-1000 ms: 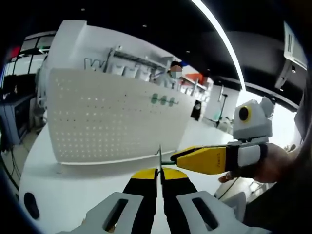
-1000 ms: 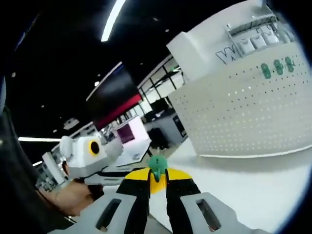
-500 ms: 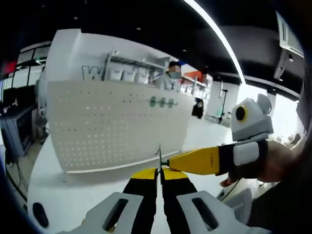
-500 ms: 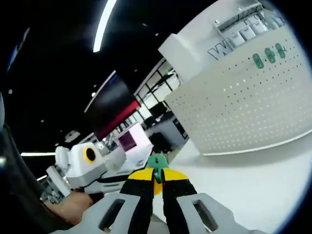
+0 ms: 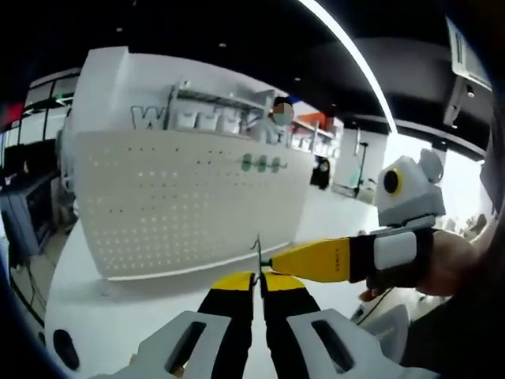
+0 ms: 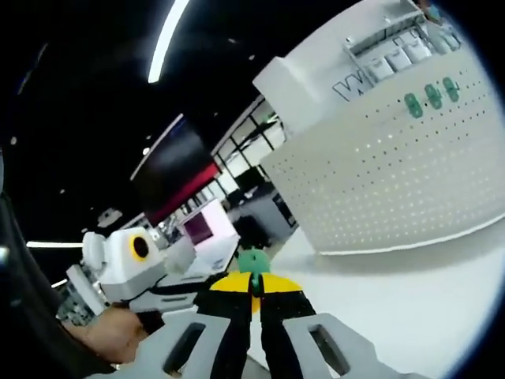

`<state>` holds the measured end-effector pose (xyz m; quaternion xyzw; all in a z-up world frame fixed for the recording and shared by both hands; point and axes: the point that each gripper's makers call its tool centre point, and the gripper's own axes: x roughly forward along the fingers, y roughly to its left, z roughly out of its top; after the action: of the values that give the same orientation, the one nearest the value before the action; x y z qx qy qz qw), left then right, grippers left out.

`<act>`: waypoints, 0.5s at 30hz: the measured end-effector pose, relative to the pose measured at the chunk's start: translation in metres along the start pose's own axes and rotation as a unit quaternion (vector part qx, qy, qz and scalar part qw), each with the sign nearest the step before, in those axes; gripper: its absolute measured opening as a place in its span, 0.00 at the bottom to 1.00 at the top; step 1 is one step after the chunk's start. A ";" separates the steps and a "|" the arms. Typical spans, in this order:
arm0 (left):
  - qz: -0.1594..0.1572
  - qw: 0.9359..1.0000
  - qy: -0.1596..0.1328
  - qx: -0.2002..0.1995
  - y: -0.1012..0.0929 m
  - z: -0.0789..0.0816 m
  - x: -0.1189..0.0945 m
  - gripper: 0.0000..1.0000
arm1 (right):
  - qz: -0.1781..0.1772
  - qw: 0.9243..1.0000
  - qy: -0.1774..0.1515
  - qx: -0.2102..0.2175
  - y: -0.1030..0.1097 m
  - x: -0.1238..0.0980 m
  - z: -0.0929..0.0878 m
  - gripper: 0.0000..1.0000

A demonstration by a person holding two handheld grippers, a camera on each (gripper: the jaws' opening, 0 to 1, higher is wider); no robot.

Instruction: Insert the hook assembly into the mounting plate slot until the hook locks in place.

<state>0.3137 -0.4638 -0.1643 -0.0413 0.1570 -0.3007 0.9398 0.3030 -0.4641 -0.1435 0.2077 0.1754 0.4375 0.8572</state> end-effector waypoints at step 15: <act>-0.014 0.999 0.020 0.029 -0.001 -0.007 0.001 0.05 | -0.005 0.999 0.013 -0.038 -0.003 0.001 -0.004 0.00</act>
<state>0.3120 -0.4647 -0.1707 -0.0098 0.1664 -0.3188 0.9331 0.3036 -0.4642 -0.1480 0.1684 0.1707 0.4425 0.8641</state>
